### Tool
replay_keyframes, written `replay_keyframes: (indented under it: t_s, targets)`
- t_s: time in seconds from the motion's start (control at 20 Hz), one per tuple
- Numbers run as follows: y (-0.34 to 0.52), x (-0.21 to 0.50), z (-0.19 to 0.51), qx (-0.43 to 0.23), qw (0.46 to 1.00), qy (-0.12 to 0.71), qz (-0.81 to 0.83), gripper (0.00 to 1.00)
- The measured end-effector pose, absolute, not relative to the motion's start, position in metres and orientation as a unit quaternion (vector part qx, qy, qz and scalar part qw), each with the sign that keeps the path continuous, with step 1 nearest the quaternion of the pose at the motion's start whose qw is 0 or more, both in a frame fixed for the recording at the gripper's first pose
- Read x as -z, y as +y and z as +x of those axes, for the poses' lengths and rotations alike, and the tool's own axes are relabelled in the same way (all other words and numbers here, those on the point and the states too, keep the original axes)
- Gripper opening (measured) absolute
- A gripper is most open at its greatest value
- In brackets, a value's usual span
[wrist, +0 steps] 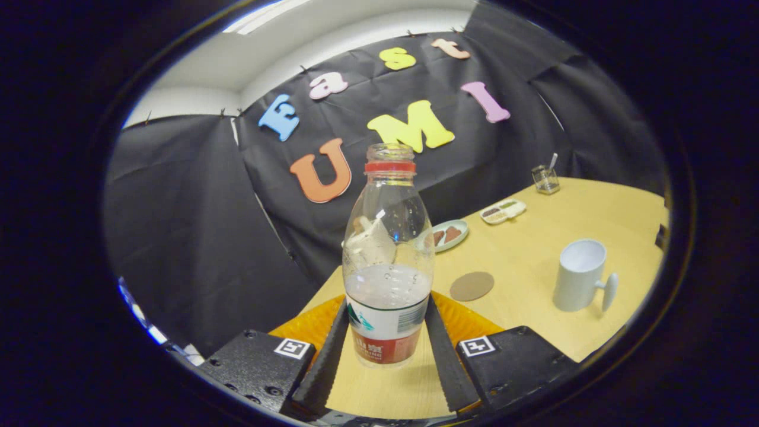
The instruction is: Take the bottle from table, then pour the juice into the cup, finally place the bottle on the coaster
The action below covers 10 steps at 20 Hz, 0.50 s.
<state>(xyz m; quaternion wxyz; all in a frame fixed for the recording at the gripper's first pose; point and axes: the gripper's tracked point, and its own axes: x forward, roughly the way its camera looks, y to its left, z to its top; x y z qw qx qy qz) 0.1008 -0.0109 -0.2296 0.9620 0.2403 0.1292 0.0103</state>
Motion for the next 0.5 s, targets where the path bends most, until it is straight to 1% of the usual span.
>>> replay_keyframes:
  t_s: [0.1,0.25,0.5]
  targets:
    - [-0.024,0.232,0.099,-0.008,0.948,0.127,0.290,0.77]
    - [-0.035,0.234,0.100,-0.013,0.912,0.120,0.392,0.77]
    - [-0.056,0.242,0.097,0.002,0.850,0.112,0.515,0.76]
